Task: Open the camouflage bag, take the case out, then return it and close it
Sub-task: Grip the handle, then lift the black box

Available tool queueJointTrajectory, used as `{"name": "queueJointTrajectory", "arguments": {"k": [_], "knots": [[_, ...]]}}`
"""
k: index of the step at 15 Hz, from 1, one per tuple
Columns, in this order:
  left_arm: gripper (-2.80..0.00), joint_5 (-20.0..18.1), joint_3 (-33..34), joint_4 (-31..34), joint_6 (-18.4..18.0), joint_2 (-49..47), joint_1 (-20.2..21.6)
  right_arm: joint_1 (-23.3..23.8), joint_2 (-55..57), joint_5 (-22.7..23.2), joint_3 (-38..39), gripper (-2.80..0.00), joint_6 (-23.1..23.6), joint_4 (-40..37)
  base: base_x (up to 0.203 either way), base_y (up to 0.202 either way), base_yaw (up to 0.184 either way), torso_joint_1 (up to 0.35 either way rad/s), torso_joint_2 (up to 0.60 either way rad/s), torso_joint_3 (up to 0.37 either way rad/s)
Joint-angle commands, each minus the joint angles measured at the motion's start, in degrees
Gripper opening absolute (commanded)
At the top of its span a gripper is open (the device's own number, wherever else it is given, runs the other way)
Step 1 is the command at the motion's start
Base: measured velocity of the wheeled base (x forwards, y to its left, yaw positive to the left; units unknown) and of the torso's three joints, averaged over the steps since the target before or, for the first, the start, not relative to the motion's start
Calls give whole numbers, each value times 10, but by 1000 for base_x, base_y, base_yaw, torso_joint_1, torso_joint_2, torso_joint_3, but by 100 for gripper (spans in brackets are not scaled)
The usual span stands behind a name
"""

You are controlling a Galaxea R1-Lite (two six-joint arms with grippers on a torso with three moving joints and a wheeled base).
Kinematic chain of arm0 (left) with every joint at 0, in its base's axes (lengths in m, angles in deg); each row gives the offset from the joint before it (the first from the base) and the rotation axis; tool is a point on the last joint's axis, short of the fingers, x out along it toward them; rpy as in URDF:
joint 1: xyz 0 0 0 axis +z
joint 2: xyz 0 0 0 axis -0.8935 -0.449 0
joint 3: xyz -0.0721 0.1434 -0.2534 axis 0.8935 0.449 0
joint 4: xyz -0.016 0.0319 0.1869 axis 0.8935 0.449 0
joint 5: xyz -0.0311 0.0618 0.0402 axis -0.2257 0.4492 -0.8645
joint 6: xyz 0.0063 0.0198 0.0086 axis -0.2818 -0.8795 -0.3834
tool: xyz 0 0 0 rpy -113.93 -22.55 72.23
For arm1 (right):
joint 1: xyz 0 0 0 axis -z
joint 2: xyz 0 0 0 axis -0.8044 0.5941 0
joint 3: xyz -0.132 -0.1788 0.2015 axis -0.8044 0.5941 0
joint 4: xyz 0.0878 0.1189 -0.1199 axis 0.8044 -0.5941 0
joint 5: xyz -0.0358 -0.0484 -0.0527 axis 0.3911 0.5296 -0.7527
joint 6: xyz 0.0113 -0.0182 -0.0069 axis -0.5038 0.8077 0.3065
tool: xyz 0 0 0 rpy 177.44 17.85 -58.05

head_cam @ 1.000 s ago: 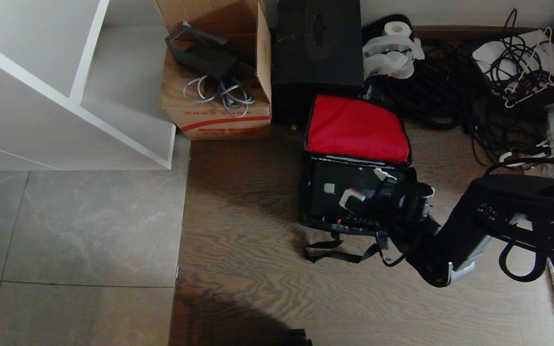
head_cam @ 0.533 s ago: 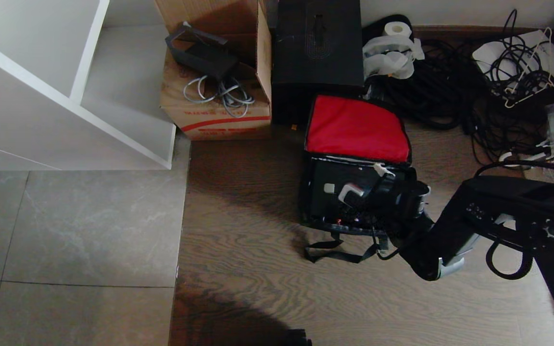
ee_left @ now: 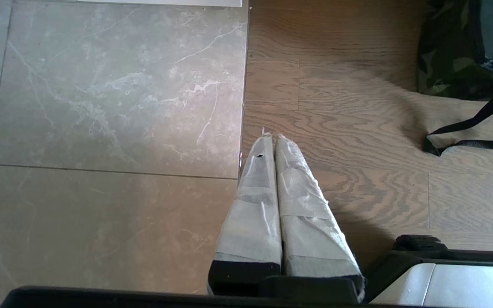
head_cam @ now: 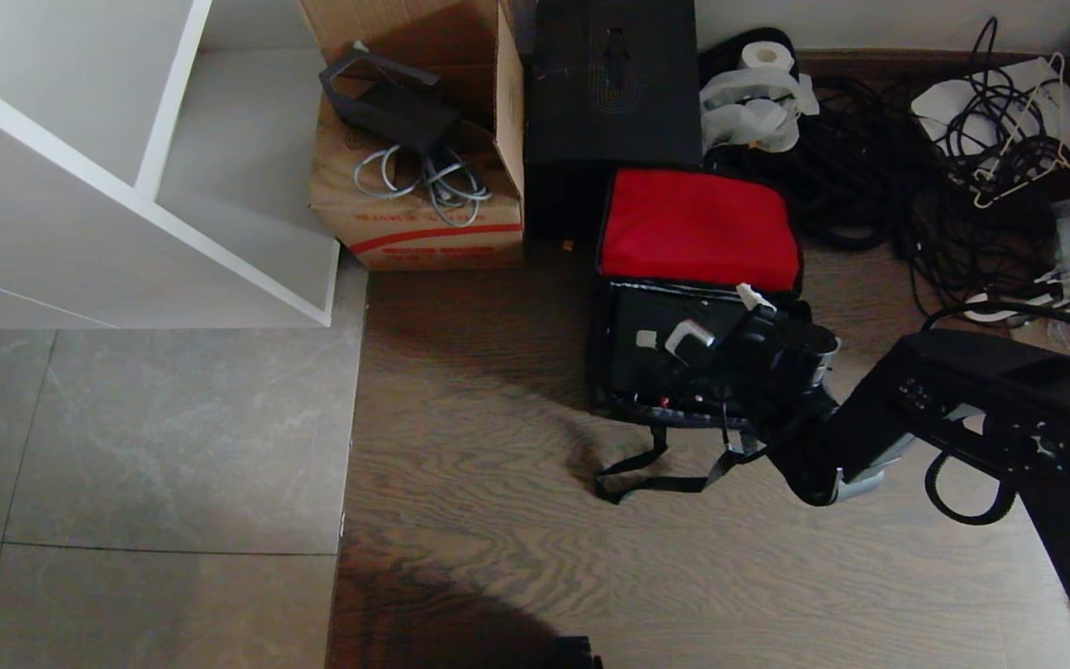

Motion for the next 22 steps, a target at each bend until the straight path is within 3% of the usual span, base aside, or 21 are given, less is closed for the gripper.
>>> {"name": "queueJointTrajectory", "arguments": {"k": [1,2,3,12,15,20,22], "knots": [[-280,0,-1,0,0,-1,0,2,14,-1,2,0,4,3,0,0,0,0,0,0],[-280,0,0,0,0,0,0,2,16,-1,2,0,4,3,0,0,0,0,0,0],[-280,0,0,0,0,-1,0,1,19,-2,2,-280,5,3,0,0,0,0,0,0],[-280,0,0,0,0,-1,0,-4,28,-12,24,-280,2,3,0,0,0,0,0,0],[-280,0,0,0,0,0,0,-36,10,-92,55,-280,-38,-21,0,0,0,0,0,0],[-280,0,0,0,1,0,0,-112,-28,-232,102,-280,-166,-123,0,0,0,0,0,0],[-280,0,0,0,1,0,0,-132,-27,-253,105,-280,-214,-165,0,0,0,0,0,0]]}}
